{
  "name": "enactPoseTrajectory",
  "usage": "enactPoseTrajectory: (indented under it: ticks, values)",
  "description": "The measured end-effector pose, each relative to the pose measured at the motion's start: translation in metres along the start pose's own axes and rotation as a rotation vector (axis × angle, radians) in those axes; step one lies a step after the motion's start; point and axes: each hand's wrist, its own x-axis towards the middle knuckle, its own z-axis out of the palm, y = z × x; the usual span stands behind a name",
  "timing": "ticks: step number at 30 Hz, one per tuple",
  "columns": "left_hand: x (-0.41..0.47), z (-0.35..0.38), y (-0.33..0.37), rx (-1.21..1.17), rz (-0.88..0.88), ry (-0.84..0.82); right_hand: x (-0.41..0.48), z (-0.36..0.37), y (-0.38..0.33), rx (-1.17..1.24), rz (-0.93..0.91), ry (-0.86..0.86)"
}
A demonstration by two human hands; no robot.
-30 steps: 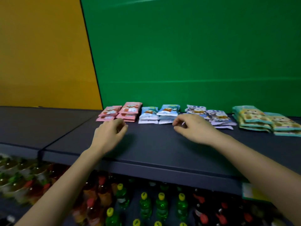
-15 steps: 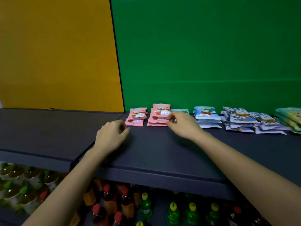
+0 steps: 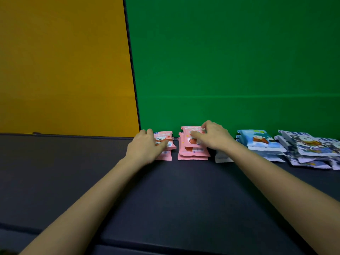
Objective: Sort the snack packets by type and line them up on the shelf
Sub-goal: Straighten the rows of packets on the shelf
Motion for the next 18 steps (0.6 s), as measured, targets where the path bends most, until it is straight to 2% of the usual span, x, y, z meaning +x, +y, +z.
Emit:
enactPoseTrajectory:
  ticks: [12, 18]
  values:
    - [0.051, 0.016, 0.013, 0.066, -0.116, -0.277, 0.006, 0.021, -0.032, -0.182, 0.155, -0.053]
    - [0.051, 0.018, 0.01, -0.011, -0.112, -0.289, 0.007, 0.033, -0.035, -0.147, 0.207, 0.029]
